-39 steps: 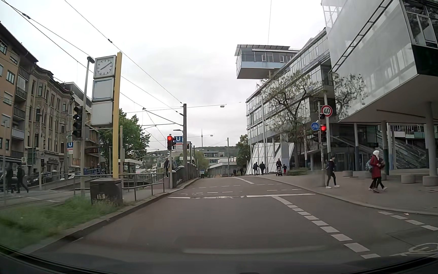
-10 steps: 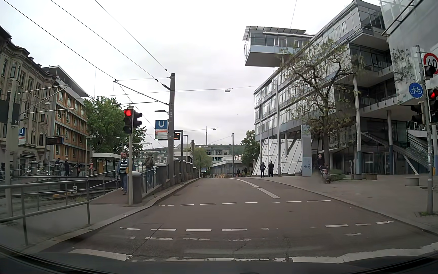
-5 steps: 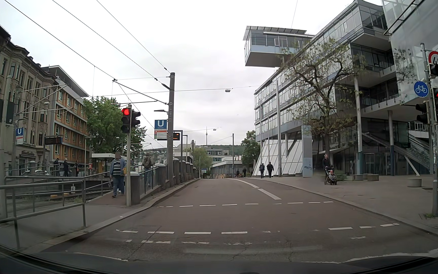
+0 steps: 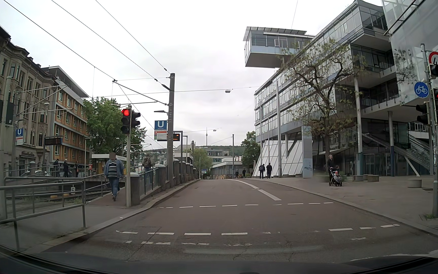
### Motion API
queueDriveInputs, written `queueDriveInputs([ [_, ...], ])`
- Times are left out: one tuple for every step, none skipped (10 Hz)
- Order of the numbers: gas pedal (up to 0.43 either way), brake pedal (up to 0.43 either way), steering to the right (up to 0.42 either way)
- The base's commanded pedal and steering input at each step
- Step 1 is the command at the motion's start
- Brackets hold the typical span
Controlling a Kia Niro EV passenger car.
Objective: Follow the waypoints while adhering to traffic rules and regulations
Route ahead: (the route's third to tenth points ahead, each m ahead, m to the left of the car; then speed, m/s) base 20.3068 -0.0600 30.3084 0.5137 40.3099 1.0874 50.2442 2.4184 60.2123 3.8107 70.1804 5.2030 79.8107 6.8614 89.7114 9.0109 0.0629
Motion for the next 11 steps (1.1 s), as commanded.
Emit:
queueDriveInputs([
  [0.000,0.201,-0.002],
  [0.000,0.213,-0.001],
  [0.000,0.213,-0.002],
  [0.000,0.220,-0.002],
  [0.000,0.220,-0.002],
  [0.000,0.226,-0.001],
  [0.000,0.226,-0.002],
  [0.000,0.232,-0.001],
  [0.000,0.226,-0.002],
  [0.000,0.232,-0.002],
  [0.000,0.238,-0.002],
])
